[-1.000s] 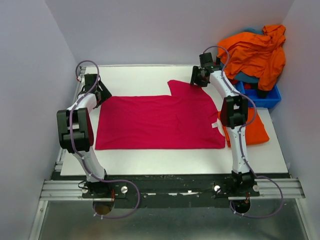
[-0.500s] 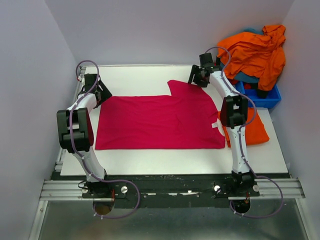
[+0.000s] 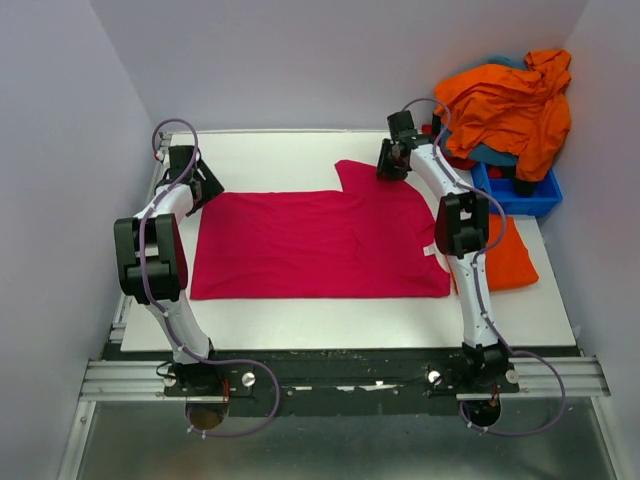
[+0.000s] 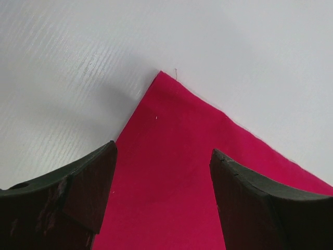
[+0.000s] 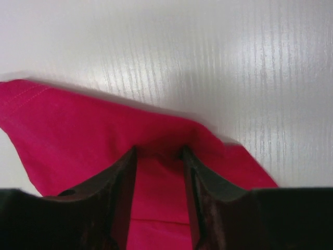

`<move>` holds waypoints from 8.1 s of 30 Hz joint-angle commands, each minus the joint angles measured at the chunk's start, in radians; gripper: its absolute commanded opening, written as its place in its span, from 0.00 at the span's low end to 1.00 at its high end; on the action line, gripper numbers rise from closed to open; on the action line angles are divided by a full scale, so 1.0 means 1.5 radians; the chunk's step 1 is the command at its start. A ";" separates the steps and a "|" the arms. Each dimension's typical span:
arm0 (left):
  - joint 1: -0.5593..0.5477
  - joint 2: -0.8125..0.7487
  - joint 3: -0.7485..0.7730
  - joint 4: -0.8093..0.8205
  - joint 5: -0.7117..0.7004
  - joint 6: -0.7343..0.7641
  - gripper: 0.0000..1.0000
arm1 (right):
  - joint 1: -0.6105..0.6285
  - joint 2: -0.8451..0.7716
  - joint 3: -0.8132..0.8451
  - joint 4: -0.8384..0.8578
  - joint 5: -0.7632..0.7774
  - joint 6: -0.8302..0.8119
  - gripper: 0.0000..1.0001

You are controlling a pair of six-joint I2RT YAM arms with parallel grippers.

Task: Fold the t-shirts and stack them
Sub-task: Grap the side of the flattened tshirt furthest away from the robot with both arms, then fold the other side of the tshirt into a rectangle

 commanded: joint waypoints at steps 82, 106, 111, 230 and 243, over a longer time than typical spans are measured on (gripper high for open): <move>-0.005 0.060 0.122 -0.087 -0.083 0.007 0.00 | 0.037 -0.307 -0.358 0.181 0.068 -0.148 0.01; -0.005 -0.168 -0.129 0.001 -0.130 -0.002 0.00 | 0.048 -0.565 -0.665 0.155 0.071 -0.081 0.01; -0.005 -0.195 -0.156 0.004 -0.136 -0.005 0.00 | 0.075 -0.604 -0.701 0.150 0.092 -0.079 0.01; -0.324 -0.026 0.065 -0.132 0.026 0.039 0.00 | 0.191 -0.432 -0.715 0.383 -0.401 0.055 0.01; -0.207 -0.257 -0.287 0.005 -0.004 -0.068 0.00 | 0.207 -0.303 -0.589 0.406 -0.448 0.090 0.01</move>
